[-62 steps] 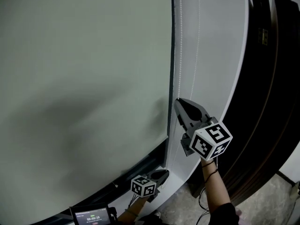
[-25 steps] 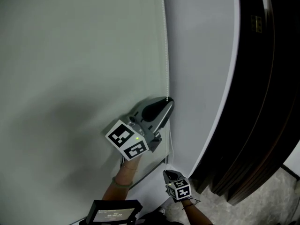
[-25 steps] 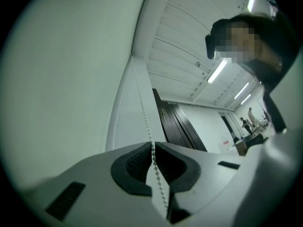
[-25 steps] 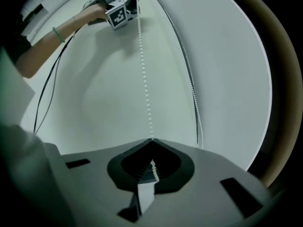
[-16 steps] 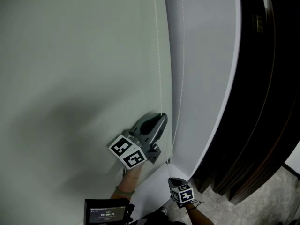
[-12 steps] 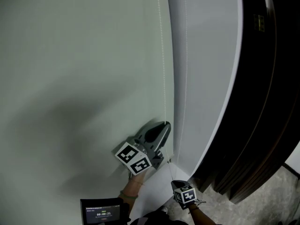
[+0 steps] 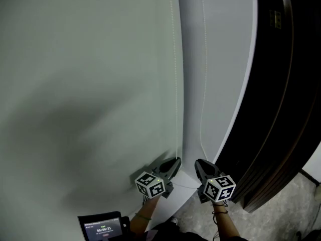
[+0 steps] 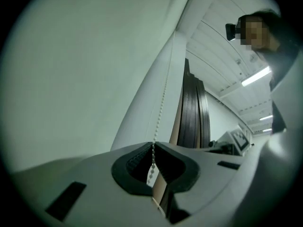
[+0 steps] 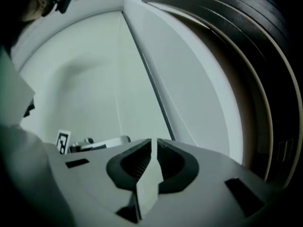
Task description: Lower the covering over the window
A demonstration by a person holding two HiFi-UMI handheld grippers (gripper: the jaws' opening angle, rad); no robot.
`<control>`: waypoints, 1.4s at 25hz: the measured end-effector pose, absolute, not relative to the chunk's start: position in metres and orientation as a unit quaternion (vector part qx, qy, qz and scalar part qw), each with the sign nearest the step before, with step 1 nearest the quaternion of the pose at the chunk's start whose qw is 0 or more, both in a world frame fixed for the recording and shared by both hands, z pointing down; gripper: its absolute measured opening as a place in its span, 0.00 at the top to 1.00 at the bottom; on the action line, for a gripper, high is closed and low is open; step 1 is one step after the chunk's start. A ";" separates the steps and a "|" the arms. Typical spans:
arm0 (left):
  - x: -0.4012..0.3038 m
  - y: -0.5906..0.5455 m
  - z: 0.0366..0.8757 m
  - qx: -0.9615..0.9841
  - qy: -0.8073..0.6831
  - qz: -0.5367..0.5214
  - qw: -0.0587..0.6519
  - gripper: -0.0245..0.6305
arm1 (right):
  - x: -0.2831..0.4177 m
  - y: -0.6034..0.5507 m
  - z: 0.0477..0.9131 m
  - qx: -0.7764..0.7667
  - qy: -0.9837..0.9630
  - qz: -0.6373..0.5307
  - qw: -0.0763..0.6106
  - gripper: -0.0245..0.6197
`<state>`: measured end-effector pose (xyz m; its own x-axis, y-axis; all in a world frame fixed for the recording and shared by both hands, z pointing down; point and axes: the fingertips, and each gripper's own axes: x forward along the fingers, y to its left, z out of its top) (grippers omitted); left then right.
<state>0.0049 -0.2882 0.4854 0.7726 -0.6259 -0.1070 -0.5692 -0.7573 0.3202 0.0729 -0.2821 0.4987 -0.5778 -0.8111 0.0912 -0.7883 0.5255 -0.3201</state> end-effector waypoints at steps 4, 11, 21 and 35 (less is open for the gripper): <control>0.010 -0.288 0.485 0.932 -0.320 -0.113 0.130 0.95 | 0.067 -0.270 0.459 -0.443 0.882 -0.145 0.068 0.93; 0.010 -0.282 0.496 0.933 -0.316 -0.090 0.148 0.94 | 0.051 -0.233 0.480 -0.432 0.885 -0.166 0.043 0.93; 0.009 -0.231 0.510 0.928 -0.351 -0.013 0.126 0.82 | 0.057 -0.180 0.502 -0.444 0.880 -0.167 0.014 0.93; -0.011 -0.092 0.570 0.906 -0.386 -0.003 0.176 0.77 | 0.024 -0.095 0.573 -0.408 0.892 -0.190 -0.035 0.93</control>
<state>-0.0114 -0.0917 0.5695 0.7021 -0.7001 0.1301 -0.6979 -0.6401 0.3212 0.0243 -0.0947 0.5735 -0.6639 -0.7153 0.2179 -0.7421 0.5944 -0.3099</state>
